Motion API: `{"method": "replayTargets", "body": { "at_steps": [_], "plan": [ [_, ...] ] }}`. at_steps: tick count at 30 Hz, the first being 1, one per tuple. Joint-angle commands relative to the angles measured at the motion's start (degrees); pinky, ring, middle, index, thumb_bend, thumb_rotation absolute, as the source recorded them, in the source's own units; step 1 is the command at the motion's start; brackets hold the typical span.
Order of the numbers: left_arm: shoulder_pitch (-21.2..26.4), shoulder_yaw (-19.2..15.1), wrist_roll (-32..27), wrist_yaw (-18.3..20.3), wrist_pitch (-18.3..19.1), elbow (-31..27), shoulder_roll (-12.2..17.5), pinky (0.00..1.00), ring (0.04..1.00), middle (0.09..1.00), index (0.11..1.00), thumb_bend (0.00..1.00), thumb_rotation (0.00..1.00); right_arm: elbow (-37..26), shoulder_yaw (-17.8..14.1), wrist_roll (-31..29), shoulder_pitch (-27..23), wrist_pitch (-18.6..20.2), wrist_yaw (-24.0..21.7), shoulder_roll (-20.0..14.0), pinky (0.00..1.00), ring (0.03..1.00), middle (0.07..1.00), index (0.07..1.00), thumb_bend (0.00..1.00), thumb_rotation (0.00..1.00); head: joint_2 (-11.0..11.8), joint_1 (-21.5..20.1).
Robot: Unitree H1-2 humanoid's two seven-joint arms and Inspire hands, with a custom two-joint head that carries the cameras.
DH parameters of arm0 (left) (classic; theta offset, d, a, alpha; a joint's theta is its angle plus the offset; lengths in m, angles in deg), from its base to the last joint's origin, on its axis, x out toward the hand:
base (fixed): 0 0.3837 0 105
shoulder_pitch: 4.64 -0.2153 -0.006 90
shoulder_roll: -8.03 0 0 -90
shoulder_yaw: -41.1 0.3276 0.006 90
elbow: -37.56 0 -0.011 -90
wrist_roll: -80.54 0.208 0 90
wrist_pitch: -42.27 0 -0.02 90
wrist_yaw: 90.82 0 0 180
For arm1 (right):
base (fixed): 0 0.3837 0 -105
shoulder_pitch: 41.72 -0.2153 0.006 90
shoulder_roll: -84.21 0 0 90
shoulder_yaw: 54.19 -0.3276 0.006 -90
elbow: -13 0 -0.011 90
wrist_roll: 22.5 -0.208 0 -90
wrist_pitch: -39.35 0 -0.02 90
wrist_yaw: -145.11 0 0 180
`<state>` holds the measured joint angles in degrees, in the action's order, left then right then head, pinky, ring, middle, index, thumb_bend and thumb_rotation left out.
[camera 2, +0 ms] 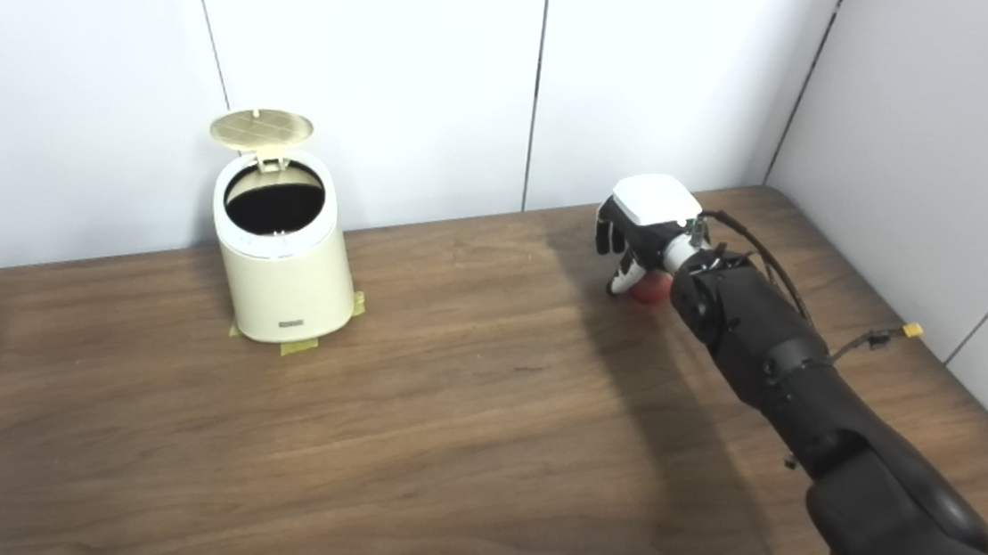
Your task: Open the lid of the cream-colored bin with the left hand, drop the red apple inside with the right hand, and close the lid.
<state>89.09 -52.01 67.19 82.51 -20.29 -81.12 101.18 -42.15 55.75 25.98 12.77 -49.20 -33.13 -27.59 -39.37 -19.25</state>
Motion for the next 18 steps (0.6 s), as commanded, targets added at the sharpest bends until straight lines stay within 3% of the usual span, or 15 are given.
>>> {"method": "replayTargets", "body": {
  "at_steps": [1,11,18],
  "plan": [
    [1.5,0.3,-0.9,-1.6,-0.5,-2.0,1.6,0.88,0.896,0.883,0.867,0.16,1.0,0.2,-1.3,-0.7,-2.5,-0.9,3.1,-0.9,0.44,0.417,0.516,0.485,0.52,0.0,0.0,0.0],
    [2.1,2.0,-3.8,-4.7,-0.5,-1.9,4.1,0.88,0.884,0.869,0.851,0.16,1.0,0.4,-0.8,-0.7,-2.5,0.4,2.5,-0.6,0.44,0.41,0.516,0.489,0.52,0.0,0.0,0.0],
    [2.8,2.5,-4.6,-5.3,-0.5,-1.6,4.8,0.9,0.881,0.864,0.854,0.12,1.0,-0.6,-2.3,-3.1,-1.9,0.1,2.5,-0.7,0.44,0.404,0.505,0.502,0.52,0.0,0.0,-0.2]
  ]
}}
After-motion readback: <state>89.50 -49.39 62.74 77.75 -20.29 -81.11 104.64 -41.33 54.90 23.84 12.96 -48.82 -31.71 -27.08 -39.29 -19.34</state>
